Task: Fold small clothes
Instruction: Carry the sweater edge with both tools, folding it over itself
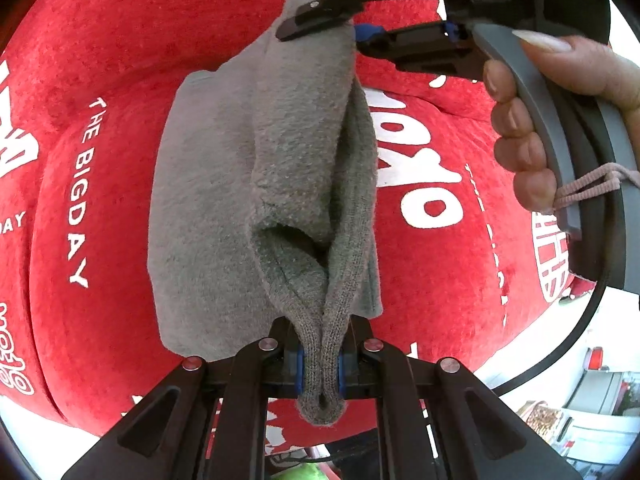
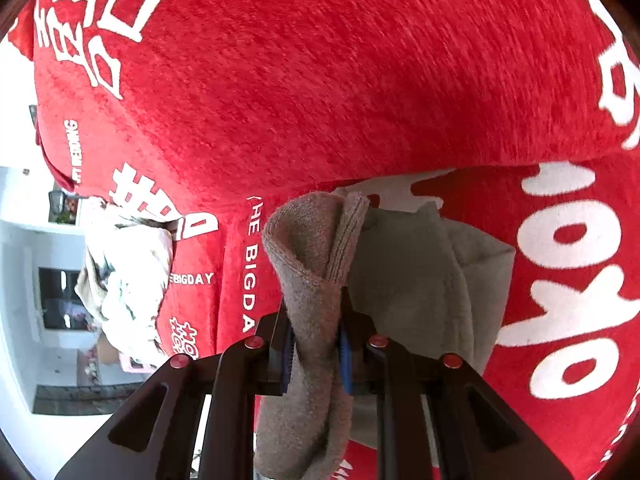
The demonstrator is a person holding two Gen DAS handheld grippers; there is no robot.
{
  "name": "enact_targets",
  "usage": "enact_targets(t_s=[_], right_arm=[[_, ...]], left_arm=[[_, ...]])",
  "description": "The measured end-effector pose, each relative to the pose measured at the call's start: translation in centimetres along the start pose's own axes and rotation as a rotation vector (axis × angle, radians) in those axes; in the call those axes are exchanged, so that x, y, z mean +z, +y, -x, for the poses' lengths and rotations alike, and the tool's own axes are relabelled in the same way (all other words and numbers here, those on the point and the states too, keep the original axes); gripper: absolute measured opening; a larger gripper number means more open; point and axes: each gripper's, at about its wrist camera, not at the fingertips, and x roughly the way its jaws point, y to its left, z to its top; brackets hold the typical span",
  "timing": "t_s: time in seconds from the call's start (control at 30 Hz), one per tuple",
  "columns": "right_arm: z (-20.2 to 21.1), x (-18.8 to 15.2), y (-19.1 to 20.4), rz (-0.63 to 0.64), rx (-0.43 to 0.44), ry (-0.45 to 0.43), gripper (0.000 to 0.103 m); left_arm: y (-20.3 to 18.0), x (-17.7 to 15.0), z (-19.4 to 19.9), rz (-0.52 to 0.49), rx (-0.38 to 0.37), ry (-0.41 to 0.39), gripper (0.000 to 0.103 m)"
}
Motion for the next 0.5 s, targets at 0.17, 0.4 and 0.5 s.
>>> enact_targets(t_s=[0.17,0.4,0.5], right_arm=[[0.0,0.1,-0.1,0.032,-0.017,0.006,0.02],[0.0,0.0,-1.4,0.037,-0.04,0.014,0.02],[-0.2,-0.1,-2.1,0.036,-0.047,0.017,0.02]], left_arm=[[-0.4,0.2,-0.8,-0.002,-0.002,0.009,0.012],[-0.8,0.4,-2.1,-0.006,-0.008,0.029,0.012],[-0.7,0.6,-2.9,-0.004,-0.013,0.037,0.012]])
